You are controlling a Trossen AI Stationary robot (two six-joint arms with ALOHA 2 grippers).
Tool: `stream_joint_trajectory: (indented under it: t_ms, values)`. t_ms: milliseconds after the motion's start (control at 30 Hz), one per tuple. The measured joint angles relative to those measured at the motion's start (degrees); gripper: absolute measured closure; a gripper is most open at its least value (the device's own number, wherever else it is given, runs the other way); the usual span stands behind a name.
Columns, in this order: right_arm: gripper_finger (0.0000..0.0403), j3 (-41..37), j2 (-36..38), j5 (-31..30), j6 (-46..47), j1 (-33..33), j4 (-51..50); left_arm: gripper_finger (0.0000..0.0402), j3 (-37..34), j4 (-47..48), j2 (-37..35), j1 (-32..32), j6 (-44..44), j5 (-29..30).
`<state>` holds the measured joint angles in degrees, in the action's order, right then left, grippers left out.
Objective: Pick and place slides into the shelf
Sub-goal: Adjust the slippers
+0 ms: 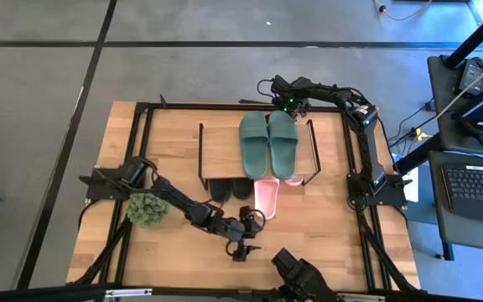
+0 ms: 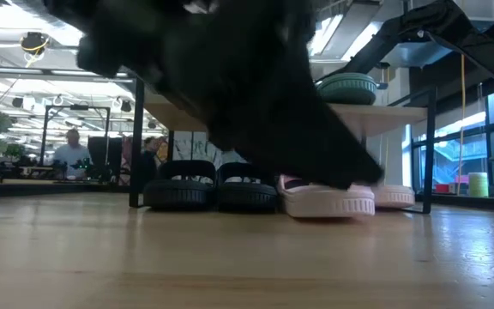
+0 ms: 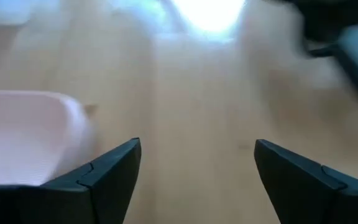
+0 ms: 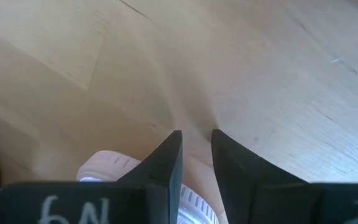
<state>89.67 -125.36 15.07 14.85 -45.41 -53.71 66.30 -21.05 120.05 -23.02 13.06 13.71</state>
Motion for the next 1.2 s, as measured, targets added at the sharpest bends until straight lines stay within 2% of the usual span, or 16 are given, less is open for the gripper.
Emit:
stream_joint_trajectory:
  t_ms: [133, 267, 400, 600, 1033, 1200]
  values:
    - [0.0314, 0.0, 0.0, 0.0, 0.0, 0.0, 0.0, 0.0095, 2.5, 6.0, 1.3, 0.8, 1.8, 4.7]
    - [0.0314, 0.0, 0.0, 0.0, 0.1, 0.0, 0.0, 0.0095, 2.8, 7.3, 1.3, 0.7, 4.7, 9.2]
    - [0.0314, 0.0, 0.0, -0.1, 0.1, 0.0, 0.0, 0.0095, 2.8, 5.9, 1.3, 0.8, 5.0, 8.4]
    - [0.0314, 1.8, -0.2, -0.3, -0.1, 0.0, -0.7, 0.0095, 2.8, 5.8, 1.3, 1.5, 7.4, 2.8]
    - [0.0314, 4.5, -0.5, -0.1, -3.8, 2.3, 5.3, 0.0095, 2.8, 2.1, 4.0, 2.8, 7.7, 3.0]
    - [0.0314, 4.5, -0.5, -2.8, -5.4, 2.7, 4.7, 0.0095, 2.8, 2.1, 4.0, 2.8, 7.8, 3.3]
